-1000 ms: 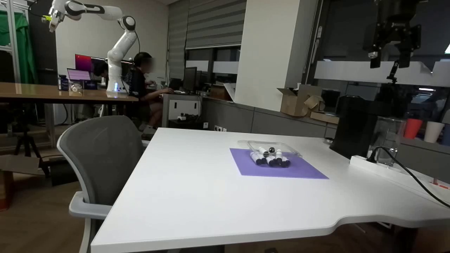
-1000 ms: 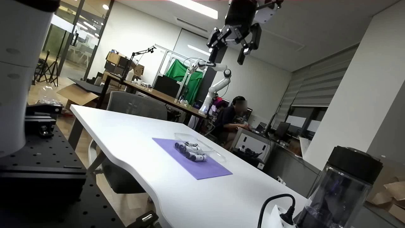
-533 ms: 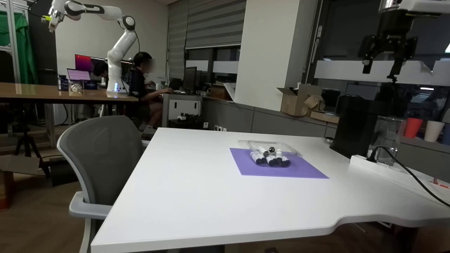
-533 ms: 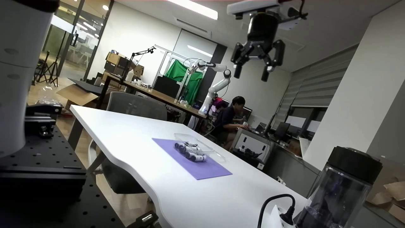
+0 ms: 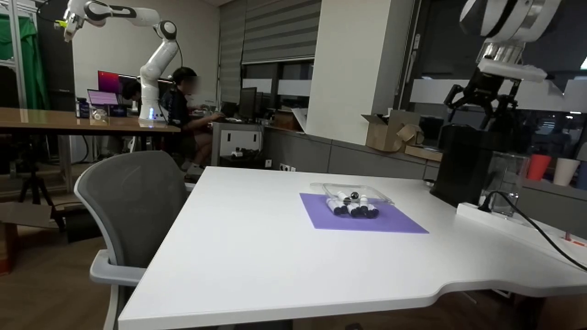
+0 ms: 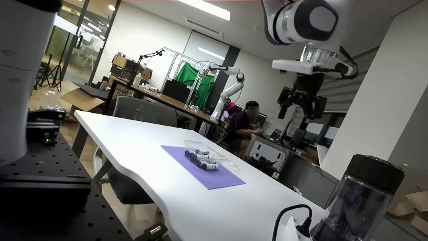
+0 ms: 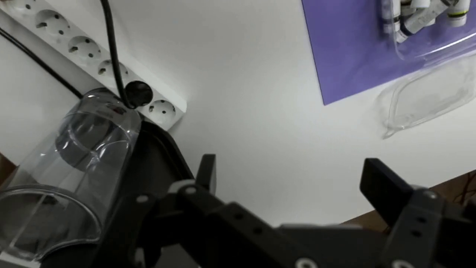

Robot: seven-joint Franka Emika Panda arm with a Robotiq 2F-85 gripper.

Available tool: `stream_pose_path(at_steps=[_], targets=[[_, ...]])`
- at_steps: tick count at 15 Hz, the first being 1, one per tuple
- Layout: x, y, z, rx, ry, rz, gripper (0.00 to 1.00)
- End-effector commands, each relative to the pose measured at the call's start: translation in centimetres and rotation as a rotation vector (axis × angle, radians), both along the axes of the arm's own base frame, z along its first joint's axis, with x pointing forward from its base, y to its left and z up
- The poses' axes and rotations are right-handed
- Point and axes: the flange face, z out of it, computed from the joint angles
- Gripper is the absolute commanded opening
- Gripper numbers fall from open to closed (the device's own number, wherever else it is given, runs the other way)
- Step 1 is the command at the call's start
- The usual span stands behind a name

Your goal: Close the box

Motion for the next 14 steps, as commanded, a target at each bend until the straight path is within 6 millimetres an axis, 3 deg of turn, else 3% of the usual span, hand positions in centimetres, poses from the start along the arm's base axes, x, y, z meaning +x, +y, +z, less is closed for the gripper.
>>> stream_pose_path(at_steps=[1, 4, 6, 7, 10, 14], targets=[[5.5, -2.6, -3.7, 0.110, 0.011, -0.070, 1.00], [8.4, -3.7, -8.0, 0.178, 0.070, -0.105, 1.00], [9.1, -3.9, -11.4, 0.215, 0.205, -0.116, 1.00], [7.2, -3.2, -9.9, 0.178, 0.137, -0.084, 1.00], [8.4, -3.7, -12.7, 0.208, 0.194, -0.089, 1.00], [8.8, -3.8, -12.3, 0.210, 0.192, -0.090, 1.00]])
